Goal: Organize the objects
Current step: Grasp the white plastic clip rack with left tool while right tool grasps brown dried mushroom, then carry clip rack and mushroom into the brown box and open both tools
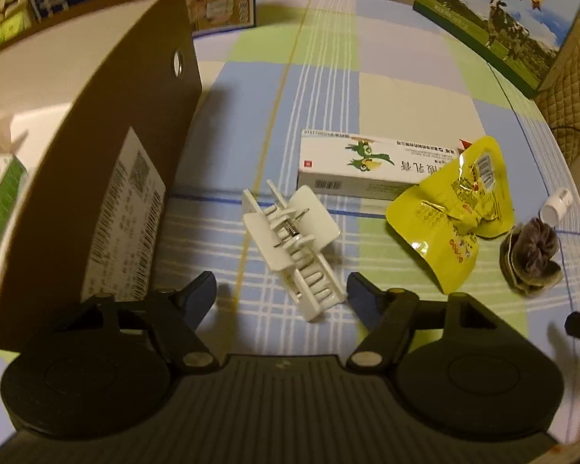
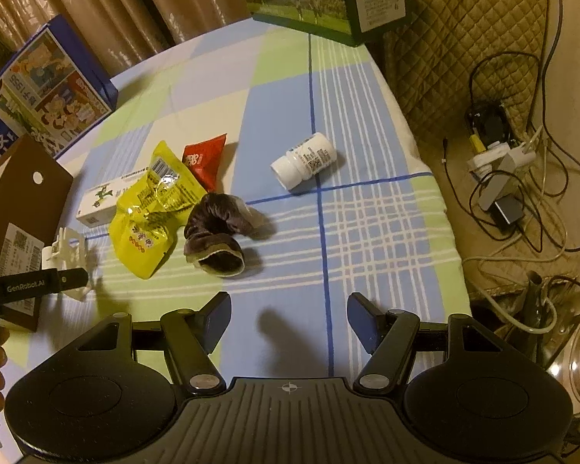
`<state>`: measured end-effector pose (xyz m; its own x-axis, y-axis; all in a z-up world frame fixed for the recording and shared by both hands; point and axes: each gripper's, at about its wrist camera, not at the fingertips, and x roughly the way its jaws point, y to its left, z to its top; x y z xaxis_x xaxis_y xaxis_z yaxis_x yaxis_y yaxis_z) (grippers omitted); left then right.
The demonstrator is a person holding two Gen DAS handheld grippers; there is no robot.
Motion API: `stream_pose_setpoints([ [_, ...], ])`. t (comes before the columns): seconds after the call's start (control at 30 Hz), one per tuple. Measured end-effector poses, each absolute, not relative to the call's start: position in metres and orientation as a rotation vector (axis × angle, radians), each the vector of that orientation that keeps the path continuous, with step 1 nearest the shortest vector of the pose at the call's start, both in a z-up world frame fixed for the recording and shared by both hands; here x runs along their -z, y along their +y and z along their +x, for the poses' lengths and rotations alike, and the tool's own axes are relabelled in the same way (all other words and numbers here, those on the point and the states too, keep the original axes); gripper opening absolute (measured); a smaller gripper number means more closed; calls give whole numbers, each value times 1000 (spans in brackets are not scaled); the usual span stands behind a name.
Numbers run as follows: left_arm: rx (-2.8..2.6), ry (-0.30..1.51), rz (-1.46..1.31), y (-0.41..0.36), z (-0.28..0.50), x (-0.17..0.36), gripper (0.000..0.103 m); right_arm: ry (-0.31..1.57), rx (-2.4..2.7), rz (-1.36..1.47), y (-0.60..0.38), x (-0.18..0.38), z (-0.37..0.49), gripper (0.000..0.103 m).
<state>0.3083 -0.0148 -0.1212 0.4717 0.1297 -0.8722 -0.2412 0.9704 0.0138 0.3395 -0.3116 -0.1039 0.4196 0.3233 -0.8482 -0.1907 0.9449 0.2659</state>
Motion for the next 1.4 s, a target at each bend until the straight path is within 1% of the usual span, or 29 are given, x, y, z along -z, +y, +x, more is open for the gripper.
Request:
stream_pose_setpoints([
  [0.1, -230, 1030, -67, -20, 312, 120, 69, 1092, -331, 130, -310, 104, 341, 64],
  [0.3, -250, 1008, -76, -18, 333, 119, 69, 1078, -334, 116, -307, 100, 344, 64],
  [0.37, -251, 1005, -65, -16, 336, 119, 64, 1072, -337, 107, -305, 99, 345, 64],
  [0.43, -245, 1005, -56, -15, 336, 119, 47, 1059, -345, 91, -302, 98, 347, 64],
  [0.47, -240, 1006, -54, -14, 335, 119, 45, 1052, -353, 84, -300, 97, 348, 64],
  [0.73, -207, 1019, -12, -8, 316, 118, 45, 975, -473, -16, -271, 98, 355, 64],
  [0.9, -189, 1029, -7, -8, 301, 116, 45, 930, -508, -122, -252, 108, 364, 64],
  [1.07, -182, 1034, -5, -11, 294, 115, 45, 928, -569, -160, -239, 122, 373, 63],
  [1.1, -181, 1034, -5, -11, 293, 115, 45, 930, -571, -176, -236, 124, 374, 57],
  [1.13, -180, 1035, -6, -12, 292, 115, 45, 934, -575, -197, -234, 127, 373, 38],
  [1.17, -180, 1036, -6, -12, 291, 115, 45, 932, -569, -222, -232, 129, 371, 36],
  [1.23, -179, 1036, -6, -12, 288, 115, 45, 925, -581, -234, -233, 128, 366, 27],
  [1.4, -172, 1038, -10, -14, 281, 114, 45, 947, -578, -220, -238, 126, 352, 24],
])
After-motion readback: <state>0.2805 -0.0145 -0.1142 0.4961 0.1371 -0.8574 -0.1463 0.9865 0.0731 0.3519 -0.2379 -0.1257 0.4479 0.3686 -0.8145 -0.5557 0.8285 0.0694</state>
